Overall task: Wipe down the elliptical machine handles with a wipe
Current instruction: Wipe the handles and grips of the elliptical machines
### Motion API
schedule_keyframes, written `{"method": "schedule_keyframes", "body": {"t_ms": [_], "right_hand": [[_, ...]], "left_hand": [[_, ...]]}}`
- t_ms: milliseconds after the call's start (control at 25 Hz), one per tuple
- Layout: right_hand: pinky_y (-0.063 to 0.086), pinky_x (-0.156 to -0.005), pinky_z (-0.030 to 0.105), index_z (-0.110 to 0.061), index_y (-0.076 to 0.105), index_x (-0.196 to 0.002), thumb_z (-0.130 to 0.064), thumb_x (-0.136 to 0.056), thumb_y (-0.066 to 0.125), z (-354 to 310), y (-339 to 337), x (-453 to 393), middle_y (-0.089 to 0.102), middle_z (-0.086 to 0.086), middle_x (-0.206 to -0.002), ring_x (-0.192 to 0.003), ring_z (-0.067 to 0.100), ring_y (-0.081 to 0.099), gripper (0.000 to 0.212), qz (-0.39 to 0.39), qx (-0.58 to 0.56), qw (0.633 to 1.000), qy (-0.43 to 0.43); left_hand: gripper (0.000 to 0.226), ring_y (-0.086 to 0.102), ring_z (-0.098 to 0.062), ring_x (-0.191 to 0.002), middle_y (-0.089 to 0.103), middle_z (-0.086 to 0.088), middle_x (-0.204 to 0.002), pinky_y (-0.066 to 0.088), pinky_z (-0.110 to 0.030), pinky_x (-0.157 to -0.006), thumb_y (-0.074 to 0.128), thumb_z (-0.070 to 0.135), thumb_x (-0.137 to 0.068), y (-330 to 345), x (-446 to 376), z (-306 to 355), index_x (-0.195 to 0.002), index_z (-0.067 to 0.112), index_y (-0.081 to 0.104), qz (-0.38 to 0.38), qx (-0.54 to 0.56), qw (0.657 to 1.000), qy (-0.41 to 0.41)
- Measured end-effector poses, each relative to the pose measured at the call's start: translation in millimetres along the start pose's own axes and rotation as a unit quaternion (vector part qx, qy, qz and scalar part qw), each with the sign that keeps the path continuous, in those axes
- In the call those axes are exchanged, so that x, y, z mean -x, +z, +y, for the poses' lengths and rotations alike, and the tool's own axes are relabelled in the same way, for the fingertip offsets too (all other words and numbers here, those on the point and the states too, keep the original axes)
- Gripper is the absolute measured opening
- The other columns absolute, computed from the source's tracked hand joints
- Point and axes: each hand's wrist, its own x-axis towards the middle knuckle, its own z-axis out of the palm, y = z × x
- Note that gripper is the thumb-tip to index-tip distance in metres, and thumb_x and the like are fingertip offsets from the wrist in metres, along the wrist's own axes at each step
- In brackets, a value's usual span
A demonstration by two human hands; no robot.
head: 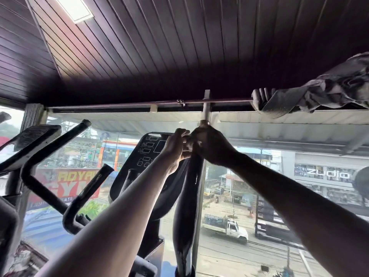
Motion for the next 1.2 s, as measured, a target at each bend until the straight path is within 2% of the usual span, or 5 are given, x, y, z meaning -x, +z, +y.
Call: {"method": "schedule_keyframes", "body": {"t_ms": [520,680,840,1040,1200], "right_hand": [[0.046,-0.089,0.033,-0.007,0.075,-0.093,-0.007,-0.090,0.052,0,-4,0,0.067,0.013,-0.102,-0.100,0.028,0.061,0.023,0.070,-0.033,0.989,0.123],[0.050,-0.086,0.026,-0.006,0.073,-0.094,-0.008,-0.086,0.060,-29,-2,33,0.067,0.008,-0.104,-0.098,0.014,0.062,0.015,-0.028,-0.078,0.996,-0.037],[0.051,-0.083,0.030,-0.009,0.074,-0.097,-0.002,-0.087,0.058,-14,-10,22,0.064,0.011,-0.103,-0.094,0.018,0.060,0.020,0.092,-0.090,0.984,0.119],[0.054,-0.082,0.025,-0.013,0.074,-0.085,-0.003,-0.078,0.066,-52,10,70,0.069,0.000,-0.098,-0.092,0.011,0.064,0.014,0.092,-0.187,0.978,-0.010],[0.052,-0.078,0.032,-0.012,0.075,-0.091,-0.007,-0.086,0.060,-59,12,54,0.065,0.004,-0.099,-0.093,0.018,0.059,0.016,0.144,-0.133,0.967,0.162]], "left_hand": [[0.033,0.051,-0.015,-0.069,0.061,-0.002,-0.082,0.039,-0.030,-0.066,0.033,0.028,-0.100,1,15,-10,-0.099,0.014,0.062,0.004,0.020,0.999,-0.035],[0.034,0.052,-0.012,-0.062,0.065,0.001,-0.079,0.037,-0.030,-0.066,0.032,0.028,-0.100,0,25,-9,-0.095,0.018,0.064,0.021,0.020,0.999,-0.024],[0.033,0.052,-0.021,-0.083,0.064,-0.008,-0.100,0.042,-0.035,-0.071,0.034,0.030,-0.099,-4,34,-7,-0.108,0.014,0.062,0.050,-0.015,0.998,-0.026],[0.033,0.057,-0.020,-0.085,0.065,-0.006,-0.101,0.042,-0.035,-0.075,0.036,0.034,-0.101,-8,56,-16,-0.105,0.019,0.064,0.067,-0.026,0.997,-0.016],[0.033,0.056,-0.020,-0.083,0.065,-0.006,-0.094,0.041,-0.035,-0.076,0.035,0.035,-0.102,-10,68,-16,-0.100,0.020,0.065,0.061,-0.023,0.997,-0.037]]}}
